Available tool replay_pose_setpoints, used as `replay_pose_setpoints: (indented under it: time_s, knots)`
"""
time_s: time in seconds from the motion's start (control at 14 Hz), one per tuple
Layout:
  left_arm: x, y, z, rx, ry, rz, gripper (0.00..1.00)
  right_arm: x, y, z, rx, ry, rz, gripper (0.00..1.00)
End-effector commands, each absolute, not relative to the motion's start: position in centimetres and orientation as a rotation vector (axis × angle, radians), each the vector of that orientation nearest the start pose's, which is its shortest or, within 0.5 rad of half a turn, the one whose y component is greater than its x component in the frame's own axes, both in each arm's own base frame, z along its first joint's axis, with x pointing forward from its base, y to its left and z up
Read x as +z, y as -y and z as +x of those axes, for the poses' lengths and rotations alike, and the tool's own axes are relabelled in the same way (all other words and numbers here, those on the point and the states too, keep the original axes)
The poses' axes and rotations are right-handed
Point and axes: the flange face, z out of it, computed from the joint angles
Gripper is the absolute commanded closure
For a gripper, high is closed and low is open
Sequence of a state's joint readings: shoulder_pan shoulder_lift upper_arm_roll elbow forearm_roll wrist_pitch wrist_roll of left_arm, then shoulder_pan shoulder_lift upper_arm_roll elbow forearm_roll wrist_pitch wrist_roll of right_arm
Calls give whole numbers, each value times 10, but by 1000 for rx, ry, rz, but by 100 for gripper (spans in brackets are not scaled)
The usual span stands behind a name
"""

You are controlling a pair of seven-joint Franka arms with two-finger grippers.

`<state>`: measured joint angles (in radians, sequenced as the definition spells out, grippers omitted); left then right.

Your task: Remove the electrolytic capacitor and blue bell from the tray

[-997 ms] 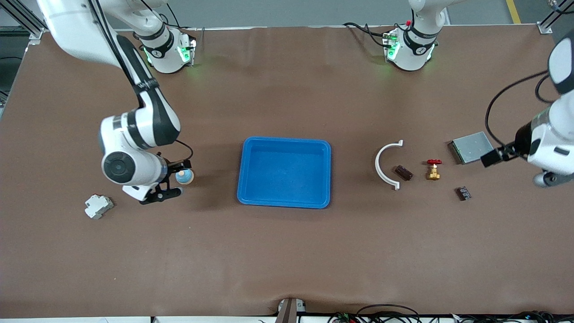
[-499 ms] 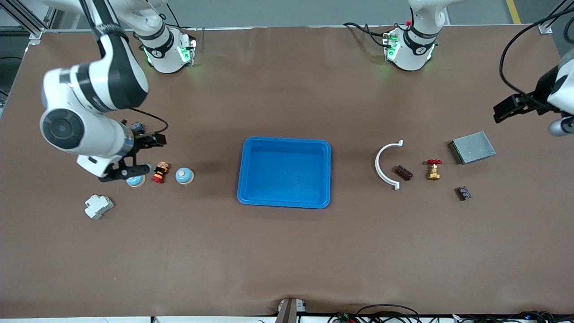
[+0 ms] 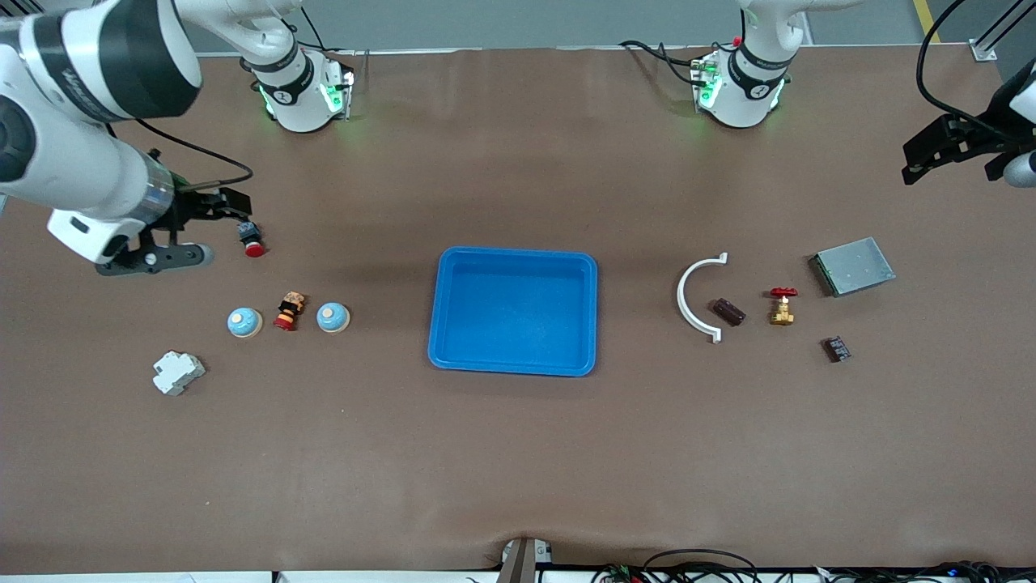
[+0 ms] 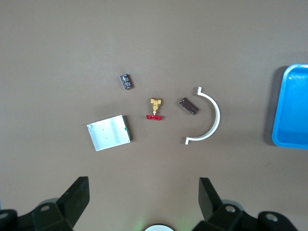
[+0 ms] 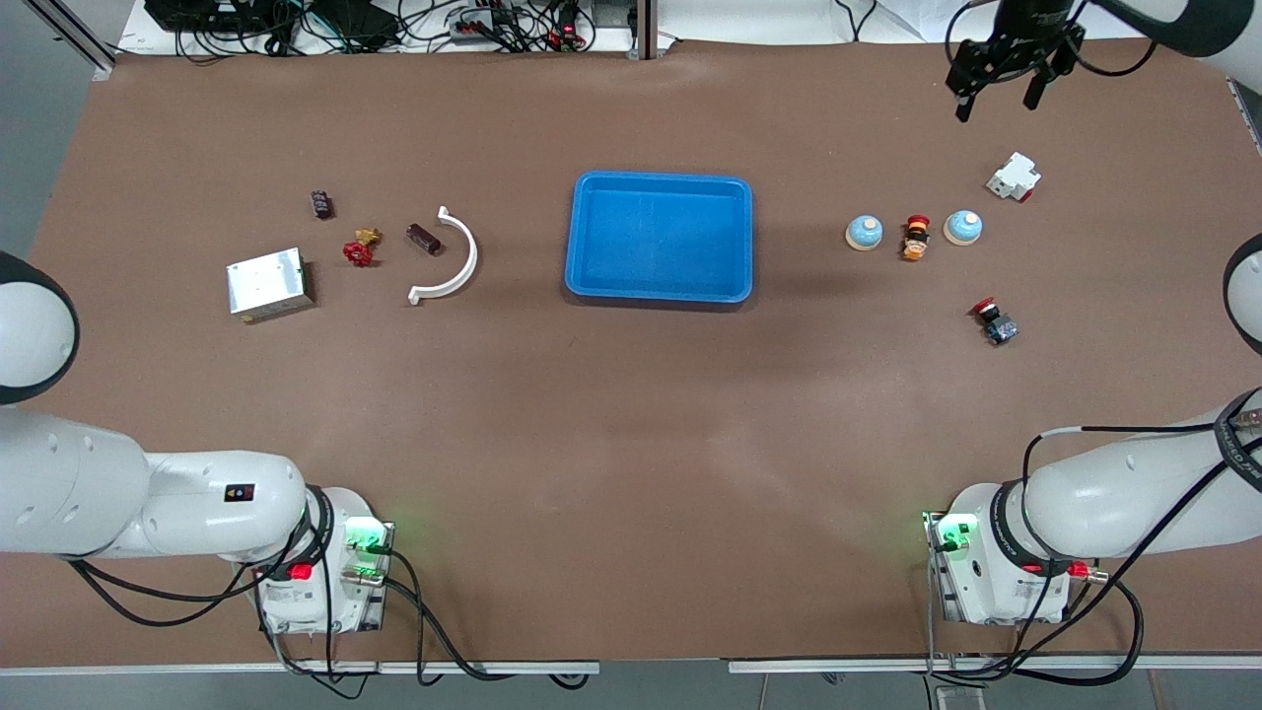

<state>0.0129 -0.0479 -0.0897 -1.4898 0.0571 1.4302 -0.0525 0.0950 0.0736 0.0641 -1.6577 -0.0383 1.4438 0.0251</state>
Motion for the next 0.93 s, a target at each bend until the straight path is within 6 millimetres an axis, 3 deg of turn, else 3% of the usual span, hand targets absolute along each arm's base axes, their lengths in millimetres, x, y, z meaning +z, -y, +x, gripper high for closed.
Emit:
replay_pose_setpoints:
  time_s: [0.0, 0.64, 0.85]
  knots:
    - [682, 31, 514, 10, -48, -3108, 0, 553, -65, 551, 417, 167, -3159, 0]
    - [669, 33, 505, 79, -28, -3153, 0, 576, 3, 564, 310, -30, -3148, 0]
    - [666, 37, 506, 91, -13, -3171, 0, 593, 5, 566, 254, -37, -3143, 0]
